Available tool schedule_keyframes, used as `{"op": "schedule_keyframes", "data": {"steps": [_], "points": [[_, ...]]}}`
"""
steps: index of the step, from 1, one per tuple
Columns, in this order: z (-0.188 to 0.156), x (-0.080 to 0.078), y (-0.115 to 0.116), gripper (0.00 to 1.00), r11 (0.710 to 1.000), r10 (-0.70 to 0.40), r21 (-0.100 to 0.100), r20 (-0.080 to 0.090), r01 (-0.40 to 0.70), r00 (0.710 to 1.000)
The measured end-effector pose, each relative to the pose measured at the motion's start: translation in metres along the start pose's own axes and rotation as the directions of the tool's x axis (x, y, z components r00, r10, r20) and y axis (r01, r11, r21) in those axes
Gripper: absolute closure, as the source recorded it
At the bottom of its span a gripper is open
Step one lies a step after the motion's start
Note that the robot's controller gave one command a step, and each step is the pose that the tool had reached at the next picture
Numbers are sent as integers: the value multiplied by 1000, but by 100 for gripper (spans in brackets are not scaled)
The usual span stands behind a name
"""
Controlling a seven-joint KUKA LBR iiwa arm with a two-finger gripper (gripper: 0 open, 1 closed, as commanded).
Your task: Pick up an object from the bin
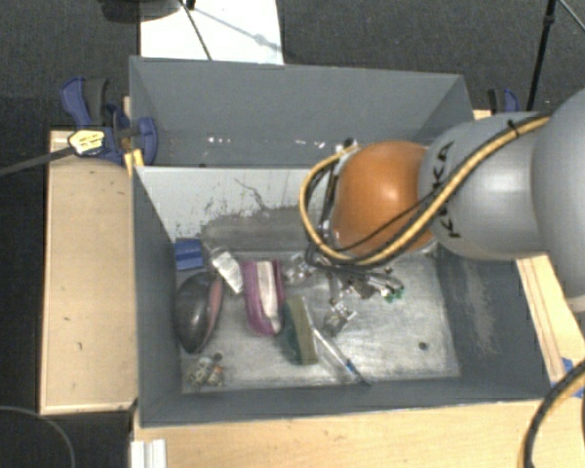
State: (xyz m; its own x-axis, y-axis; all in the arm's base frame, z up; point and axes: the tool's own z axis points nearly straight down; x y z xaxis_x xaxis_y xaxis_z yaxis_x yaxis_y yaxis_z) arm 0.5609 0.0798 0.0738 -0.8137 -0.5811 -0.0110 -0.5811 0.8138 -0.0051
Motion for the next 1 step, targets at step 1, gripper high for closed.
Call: {"op": "schedule_keyframes", "data": {"steps": [1], "points": [[-13, -19, 78, 0, 922, -386, -7, -9, 386, 922]]}}
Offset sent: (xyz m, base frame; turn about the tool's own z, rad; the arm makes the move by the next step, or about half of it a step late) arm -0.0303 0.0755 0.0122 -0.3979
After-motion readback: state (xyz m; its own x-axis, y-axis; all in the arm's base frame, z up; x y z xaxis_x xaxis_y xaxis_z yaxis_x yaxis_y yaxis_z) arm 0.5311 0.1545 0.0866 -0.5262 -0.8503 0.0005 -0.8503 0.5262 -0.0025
